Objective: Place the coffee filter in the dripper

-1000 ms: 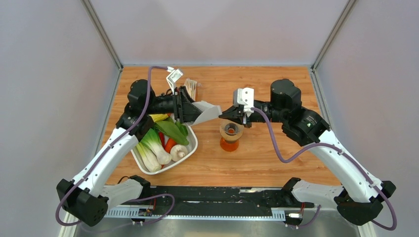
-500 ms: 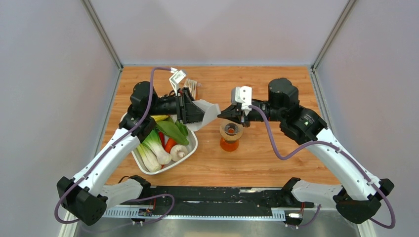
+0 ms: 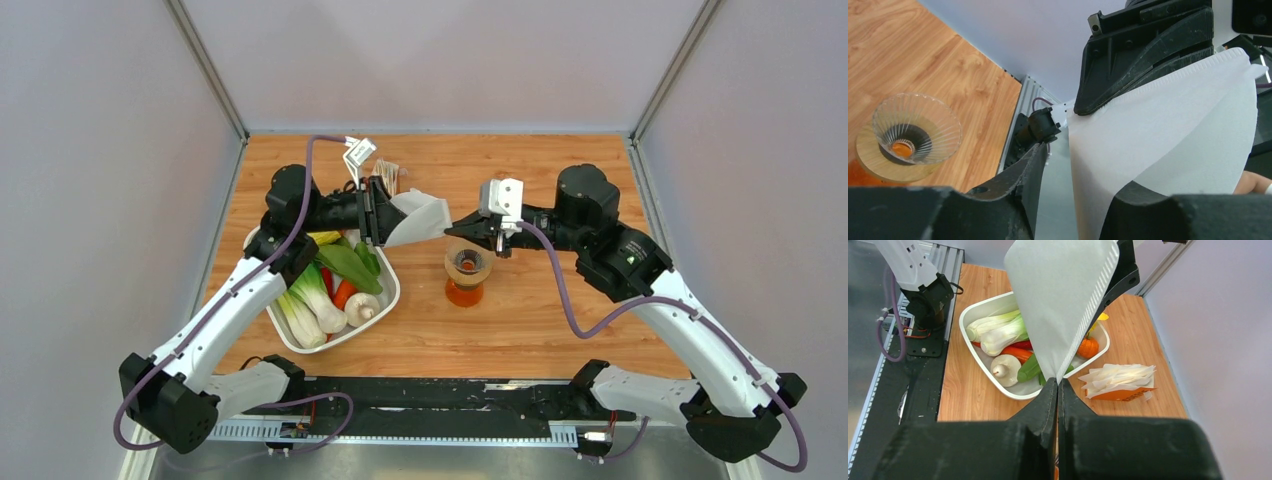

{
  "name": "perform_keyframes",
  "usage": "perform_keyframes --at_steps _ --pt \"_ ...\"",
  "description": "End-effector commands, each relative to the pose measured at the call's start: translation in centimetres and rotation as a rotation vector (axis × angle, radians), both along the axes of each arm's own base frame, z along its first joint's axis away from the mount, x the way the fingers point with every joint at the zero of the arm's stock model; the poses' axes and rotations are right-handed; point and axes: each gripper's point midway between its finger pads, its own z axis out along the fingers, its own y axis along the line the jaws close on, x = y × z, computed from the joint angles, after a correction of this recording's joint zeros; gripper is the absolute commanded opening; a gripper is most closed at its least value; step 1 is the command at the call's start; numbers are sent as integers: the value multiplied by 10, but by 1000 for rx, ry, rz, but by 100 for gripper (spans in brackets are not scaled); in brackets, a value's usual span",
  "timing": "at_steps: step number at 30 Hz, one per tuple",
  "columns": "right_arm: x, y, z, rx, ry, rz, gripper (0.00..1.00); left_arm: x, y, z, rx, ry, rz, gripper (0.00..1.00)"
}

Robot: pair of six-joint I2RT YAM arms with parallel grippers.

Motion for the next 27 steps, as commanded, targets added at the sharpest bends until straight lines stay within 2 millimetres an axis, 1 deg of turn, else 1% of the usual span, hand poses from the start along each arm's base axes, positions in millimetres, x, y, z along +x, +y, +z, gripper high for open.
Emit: perform_keyframes --at_steps 1,3,6,13,15,16,17,18,19,20,21,22,24,25,26,27 --pt "4 -2 20 56 -91 -26 0 6 2 10 -32 19 17 49" --pt "7 -1 20 60 -102 -41 0 7 2 13 -38 32 19 51" --pt "8 0 23 72 -118 -52 0 9 1 15 -46 46 22 52" --pt "7 3 23 73 -140 -58 0 18 2 9 -43 105 48 49" --pt "5 5 23 72 -139 -48 0 20 2 9 -48 116 52 44" --pt "4 5 22 72 -138 -45 0 21 2 10 -52 113 52 37" --pt "4 5 21 70 -139 -41 0 21 2 10 -53 114 50 34" --pt "4 5 20 66 -136 -41 0 20 3 10 -55 110 49 28" --pt "4 5 19 61 -132 -40 0 19 3 10 -57 106 47 24" --pt "4 5 18 58 -130 -41 0 19 3 10 -58 104 47 16" --pt "4 4 17 55 -124 -45 0 18 4 11 -60 96 51 12" --pt "4 4 17 53 -120 -50 0 18 5 12 -61 88 52 4" --pt "7 2 17 52 -110 -72 1 19 6 15 -56 62 68 1" --pt "9 1 17 54 -102 -86 3 22 7 12 -36 49 93 0" --pt "10 0 18 56 -95 -97 10 27 8 16 -32 29 127 0" --pt "10 -1 19 58 -84 -106 20 29 9 9 -1 13 147 0"
